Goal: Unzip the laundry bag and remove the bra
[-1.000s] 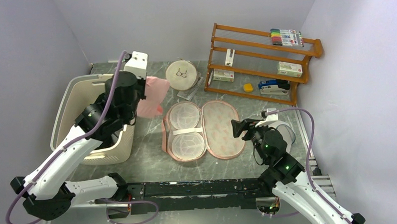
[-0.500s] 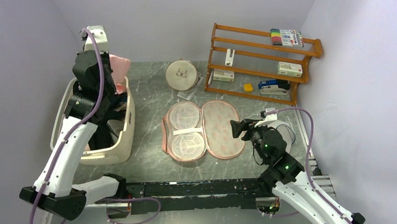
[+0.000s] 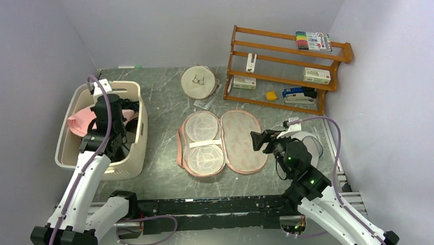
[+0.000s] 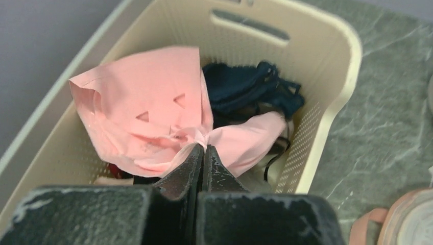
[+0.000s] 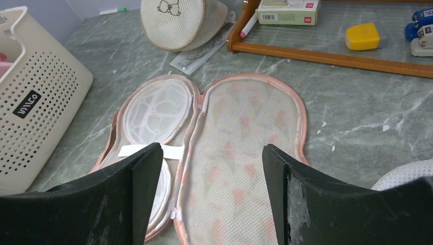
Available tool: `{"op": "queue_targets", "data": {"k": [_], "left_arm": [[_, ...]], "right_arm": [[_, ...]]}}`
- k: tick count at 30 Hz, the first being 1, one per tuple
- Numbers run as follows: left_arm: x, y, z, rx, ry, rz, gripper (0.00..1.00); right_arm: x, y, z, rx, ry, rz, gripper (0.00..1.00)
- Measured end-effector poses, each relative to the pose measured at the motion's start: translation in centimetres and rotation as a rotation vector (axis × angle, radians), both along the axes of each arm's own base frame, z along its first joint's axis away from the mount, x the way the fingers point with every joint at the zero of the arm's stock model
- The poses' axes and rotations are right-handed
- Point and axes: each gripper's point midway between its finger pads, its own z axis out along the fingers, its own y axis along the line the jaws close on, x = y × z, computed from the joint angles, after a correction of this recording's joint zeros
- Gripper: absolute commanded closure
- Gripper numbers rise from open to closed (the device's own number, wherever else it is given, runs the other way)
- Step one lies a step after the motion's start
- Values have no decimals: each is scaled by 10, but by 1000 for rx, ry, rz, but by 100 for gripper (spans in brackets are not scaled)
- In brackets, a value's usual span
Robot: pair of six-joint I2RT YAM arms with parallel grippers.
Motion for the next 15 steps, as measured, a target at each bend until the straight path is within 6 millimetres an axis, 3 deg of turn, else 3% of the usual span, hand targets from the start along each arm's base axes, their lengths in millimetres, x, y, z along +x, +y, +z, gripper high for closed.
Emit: {"op": "queue_targets", "data": {"k": [9,14,15], "left_arm": [[-32,6,-56,-14,106,29,93],[-27,-3,-80,-21,199,-11,93],[-25,-4,-88,-22,227,-11,85]], "right_arm": [[5,3,-9,-31,26,1,28],[8,5,-20,-67,58,2,28],[8,5,-21,-72,64,2,28]]}}
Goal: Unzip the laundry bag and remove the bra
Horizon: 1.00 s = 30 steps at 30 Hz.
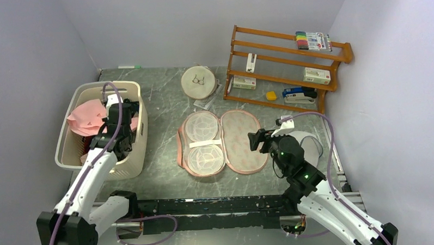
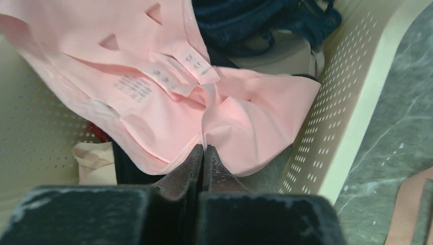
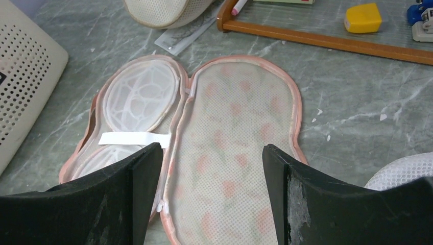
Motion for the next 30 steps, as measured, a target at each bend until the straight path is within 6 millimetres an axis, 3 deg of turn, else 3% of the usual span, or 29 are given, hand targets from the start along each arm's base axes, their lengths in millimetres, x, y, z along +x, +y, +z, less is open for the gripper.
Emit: {"op": "queue_targets", "data": {"k": [1,3,4,9,16,20,30], "left_arm": [[1,-1,-6,-2,20,1,64],[3,-2,-16,-8,59,0,10],[3,-2,-20,-10,72,3,1],[1,0,-9,-48,20,46,1],[-9,-7,39,-105,-175,-11,0],[-11,-16,59,-137,-257,-79,0],[-12,-56,80,-210,-323,-335,0]], "right_arm": [[0,0,-1,-2,3,0,28],[0,1,-3,-7,9,1,28],[1,1,-3,-8,11,2,28],[2,7,-13,-19,46,20,28],[3,18,-43,-34,162,36,28],[3,22,-52,-15,205,35,28],[3,26,-69,1,279,12,23]]}}
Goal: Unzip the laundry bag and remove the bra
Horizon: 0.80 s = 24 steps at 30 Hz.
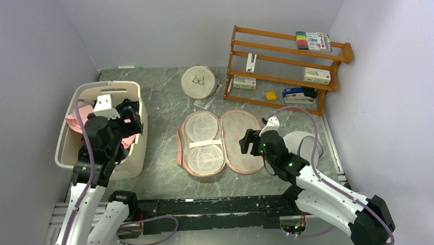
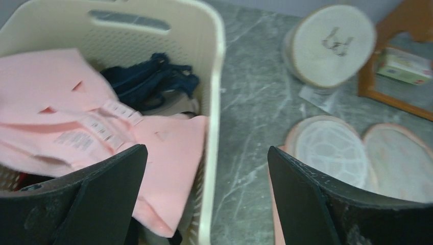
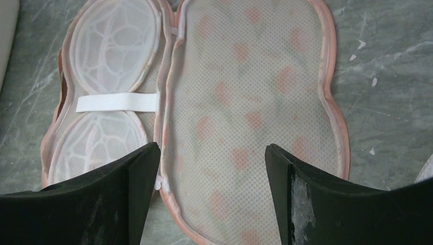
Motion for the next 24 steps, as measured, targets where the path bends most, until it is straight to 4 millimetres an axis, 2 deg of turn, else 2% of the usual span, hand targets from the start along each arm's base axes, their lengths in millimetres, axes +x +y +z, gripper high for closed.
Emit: {"op": "queue_targets", "data": {"k": [4,8,13,18,21,24], "left_arm": [[-1,-25,16,-19,-65,-154,0],[-1,-50,21,-54,-81,-287,1],[6,-81,29,-204,-89,-402,1],[30,-119,66,-353,-181,-556,1],[48,-132,84,-405,-217,-608,1],[65,-144,102,-448,-258,-662,1]], "right_arm": [[1,-2,-7,-10,23,-24,20],[4,-6,-10,-21,31,-54,13],[13,-11,-5,-14,8,-119,10],[24,-24,-10,-46,28,-183,10],[38,-35,-11,-77,57,-230,10],[53,-51,-13,-84,90,-274,15]]}}
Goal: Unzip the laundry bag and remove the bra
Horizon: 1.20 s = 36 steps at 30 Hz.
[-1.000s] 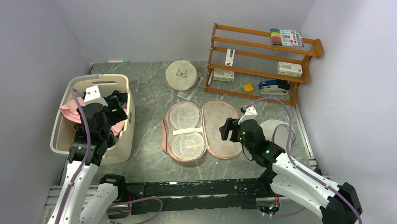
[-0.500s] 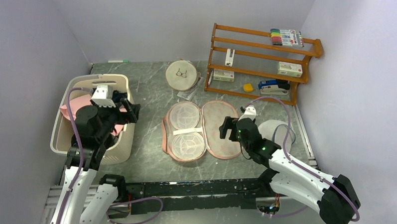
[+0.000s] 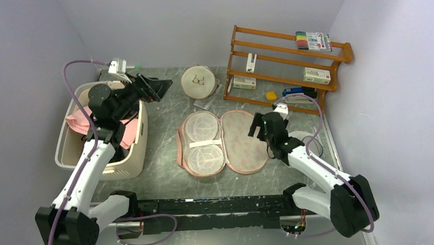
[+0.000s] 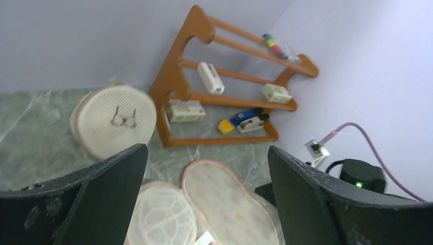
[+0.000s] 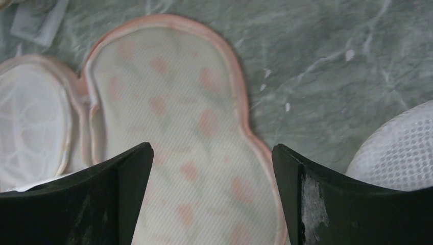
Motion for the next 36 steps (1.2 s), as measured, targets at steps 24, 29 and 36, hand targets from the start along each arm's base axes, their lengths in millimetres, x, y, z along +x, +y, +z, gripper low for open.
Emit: {"op": "queue_targets", "data": {"k": [24,29,36], "left_arm": [[-21,-66,-24,-66,-30,-475,1],[-22,-66,-24,-64,-32,-481,1],[-22,-66,-24,-60,-32,-484,1]], "right_arm": [[22,-21,-79,-30,289,52,67],[22,-21,-79,-24,293,44,84],[26,-19,-47,-2,203,59,100]]}}
